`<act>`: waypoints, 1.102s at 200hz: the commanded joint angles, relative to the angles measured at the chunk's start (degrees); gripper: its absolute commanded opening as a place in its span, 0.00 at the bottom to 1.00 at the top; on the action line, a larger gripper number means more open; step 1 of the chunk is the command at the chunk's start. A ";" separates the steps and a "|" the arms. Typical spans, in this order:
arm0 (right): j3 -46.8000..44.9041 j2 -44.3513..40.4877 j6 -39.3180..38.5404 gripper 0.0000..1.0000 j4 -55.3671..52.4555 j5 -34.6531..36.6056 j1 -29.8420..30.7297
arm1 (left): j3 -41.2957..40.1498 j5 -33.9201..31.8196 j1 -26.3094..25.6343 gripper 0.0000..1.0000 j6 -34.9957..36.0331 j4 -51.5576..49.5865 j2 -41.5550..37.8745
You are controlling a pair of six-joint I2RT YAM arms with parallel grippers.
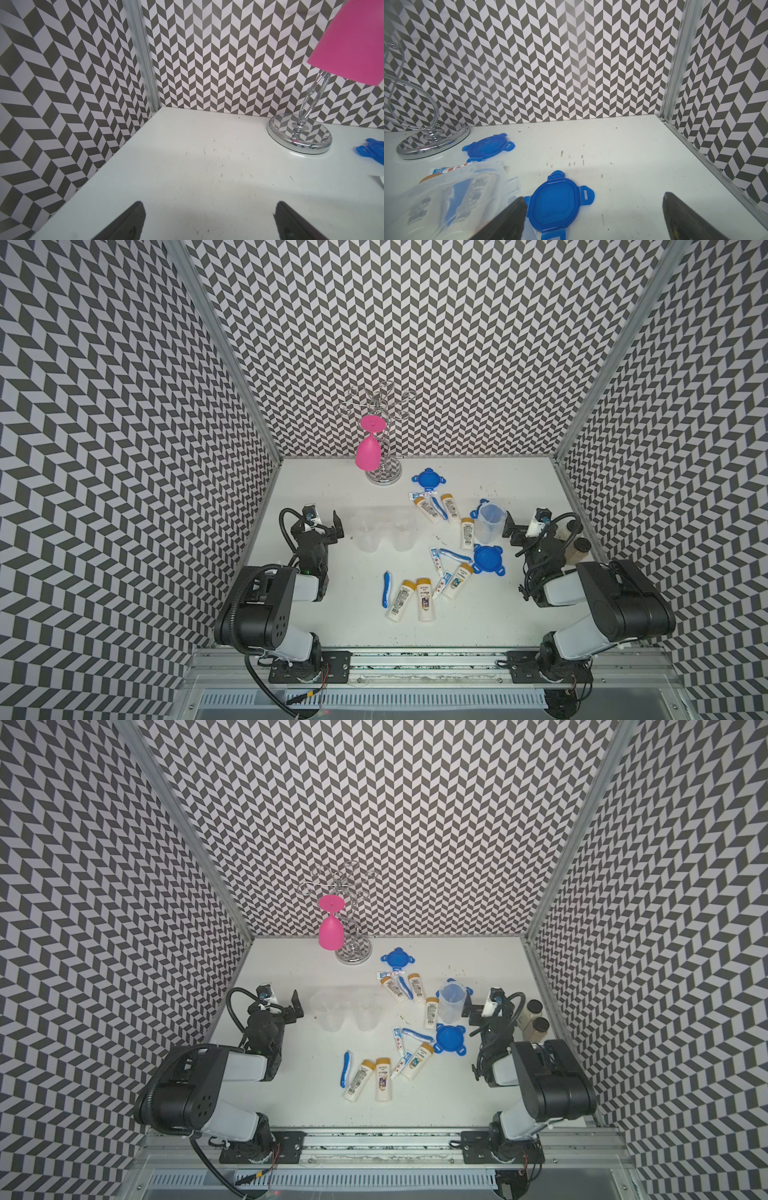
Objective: Pack away toiletry kits
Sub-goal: Pick up the toiletry item from the center of the board.
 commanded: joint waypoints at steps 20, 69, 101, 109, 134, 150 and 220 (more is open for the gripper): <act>0.87 0.75 -0.67 1.00 3.52 0.53 0.36 | 1.36 -0.35 0.57 0.99 0.32 1.48 0.79; 0.66 0.42 -0.68 1.00 3.82 1.02 0.35 | 1.38 7.96 2.92 1.00 0.79 1.67 0.33; 0.47 -8.63 0.66 1.00 -2.61 5.27 0.36 | 7.05 6.41 3.08 1.00 -0.06 -20.67 -11.40; 0.47 -13.14 0.73 1.00 -7.28 3.86 0.43 | 8.02 4.37 2.64 1.00 -2.09 -25.70 -15.94; 5.53 -24.09 5.66 1.00 -32.90 6.68 0.42 | 18.13 -2.46 0.37 0.99 -12.69 -50.17 -24.52; 13.39 -26.98 13.29 1.00 -54.97 9.52 0.60 | 23.48 -3.75 -3.25 1.00 -17.48 -63.20 -29.56; 32.02 -34.32 20.25 1.00 -93.17 -12.73 5.13 | 31.33 -0.78 -42.32 1.00 -33.04 -94.29 -34.43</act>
